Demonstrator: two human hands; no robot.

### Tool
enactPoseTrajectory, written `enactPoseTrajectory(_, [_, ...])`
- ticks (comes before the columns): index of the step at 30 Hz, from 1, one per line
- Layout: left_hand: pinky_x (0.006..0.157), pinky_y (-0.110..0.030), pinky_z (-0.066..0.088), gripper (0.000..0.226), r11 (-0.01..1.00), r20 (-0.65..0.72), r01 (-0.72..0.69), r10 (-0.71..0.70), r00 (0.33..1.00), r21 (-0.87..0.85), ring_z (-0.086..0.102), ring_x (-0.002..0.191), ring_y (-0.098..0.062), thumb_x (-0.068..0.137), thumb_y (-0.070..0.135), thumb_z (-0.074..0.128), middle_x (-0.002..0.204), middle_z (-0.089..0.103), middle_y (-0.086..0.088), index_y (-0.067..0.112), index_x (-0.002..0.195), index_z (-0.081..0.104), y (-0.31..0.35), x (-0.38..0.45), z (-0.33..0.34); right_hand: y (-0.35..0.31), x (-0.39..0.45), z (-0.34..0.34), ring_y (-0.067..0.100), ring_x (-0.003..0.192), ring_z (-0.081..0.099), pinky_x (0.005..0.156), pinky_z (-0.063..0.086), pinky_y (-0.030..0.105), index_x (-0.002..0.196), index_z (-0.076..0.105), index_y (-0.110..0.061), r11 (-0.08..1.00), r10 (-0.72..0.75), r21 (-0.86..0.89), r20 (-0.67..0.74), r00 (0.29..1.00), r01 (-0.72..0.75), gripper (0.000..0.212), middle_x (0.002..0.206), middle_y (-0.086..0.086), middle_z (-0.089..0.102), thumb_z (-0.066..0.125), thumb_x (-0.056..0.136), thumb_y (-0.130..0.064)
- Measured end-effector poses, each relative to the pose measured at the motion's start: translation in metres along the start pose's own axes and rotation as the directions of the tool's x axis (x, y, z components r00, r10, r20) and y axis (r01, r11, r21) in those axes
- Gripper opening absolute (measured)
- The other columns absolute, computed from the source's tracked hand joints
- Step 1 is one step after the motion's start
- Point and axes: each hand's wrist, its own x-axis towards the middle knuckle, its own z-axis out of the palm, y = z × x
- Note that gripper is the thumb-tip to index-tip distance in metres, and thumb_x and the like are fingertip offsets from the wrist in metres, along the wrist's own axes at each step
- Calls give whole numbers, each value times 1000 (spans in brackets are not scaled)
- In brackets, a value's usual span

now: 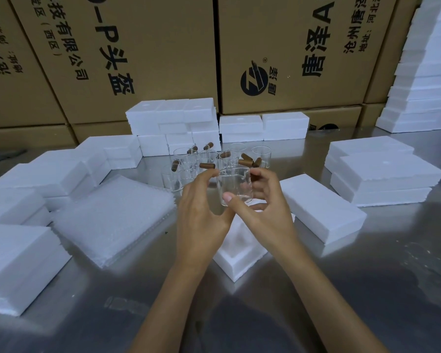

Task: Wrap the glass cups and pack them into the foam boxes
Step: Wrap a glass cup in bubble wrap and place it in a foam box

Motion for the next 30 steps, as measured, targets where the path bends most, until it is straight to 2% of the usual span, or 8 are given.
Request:
enactPoseTrajectory(3, [98, -40, 50, 69, 1000, 4, -21, 21, 1000, -3, 45, 117, 7, 78, 31, 82, 121, 40, 48, 48, 131, 41, -1, 0, 0, -1, 3, -3, 1, 104, 63, 79, 52, 21, 124, 47, -49, 996, 56, 70, -2, 998, -56, 59, 110, -16, 66, 67, 71, -65])
enactPoseTrajectory(5, [99, -39, 50, 72, 1000, 9, -19, 19, 1000, 10, 44, 117, 10, 77, 29, 83, 124, 46, 38, 48, 133, 42, -3, 0, 0, -2, 6, -7, 2, 99, 66, 80, 55, 26, 122, 50, -49, 982, 134, 139, -62, 989, -124, 47, 104, -22, 67, 58, 79, -68])
enactPoseTrajectory(9, [94, -16, 34, 79, 998, 59, -30, 27, 998, 53, 31, 116, 28, 77, 29, 84, 124, 31, 54, 56, 134, 36, -3, 0, 1, -3, 15, -21, 6, 67, 68, 62, 54, 23, 112, 60, -31, 954, 272, 177, -187, 944, -240, 31, 86, -7, 73, 55, 93, -55])
enactPoseTrajectory(12, [94, -9, 28, 75, 997, 88, -68, 64, 994, 41, 34, 119, 23, 78, 26, 83, 123, 35, 52, 51, 135, 40, -3, -1, 2, -3, 18, -32, 11, 50, 50, 50, 45, 22, 94, 67, -12, 905, 361, 274, -86, 929, -326, 30, 58, 1, 59, 64, 93, -42])
enactPoseTrajectory(15, [92, -7, 29, 72, 996, 120, -82, 80, 990, 16, 39, 120, 17, 80, 27, 81, 123, 40, 49, 49, 135, 40, -2, -1, 1, -4, 19, -36, 13, 51, 43, 46, 39, 22, 89, 63, -6, 825, 365, 456, 18, 931, -333, 20, 56, 4, 53, 65, 95, -25])
enactPoseTrajectory(20, [92, -14, 33, 91, 999, 168, -17, 22, 986, -31, 42, 123, 6, 72, 47, 86, 126, 32, 56, 68, 135, 24, 3, 0, -1, -2, 17, -37, 15, 63, 56, 59, 49, 25, 96, 64, -8, 874, 251, 421, 33, 967, -241, 8, 68, 7, 64, 59, 97, -14])
enactPoseTrajectory(23, [95, -19, 38, 88, 997, 119, 35, -27, 992, -65, 46, 123, 8, 72, 46, 87, 123, 39, 55, 65, 135, 29, 2, 2, -1, -2, 17, -37, 16, 65, 56, 61, 49, 25, 97, 64, -8, 879, 223, 422, 49, 974, -223, 8, 70, 7, 63, 56, 98, -10])
enactPoseTrajectory(30, [92, -10, 33, 67, 991, 81, 68, -59, 995, -119, 44, 117, 17, 78, 31, 84, 121, 49, 34, 67, 121, 46, -6, 4, -4, -4, 17, -37, 17, 66, 56, 63, 50, 26, 100, 60, -4, 842, 181, 490, 136, 974, -225, 9, 71, 8, 61, 51, 98, -3])
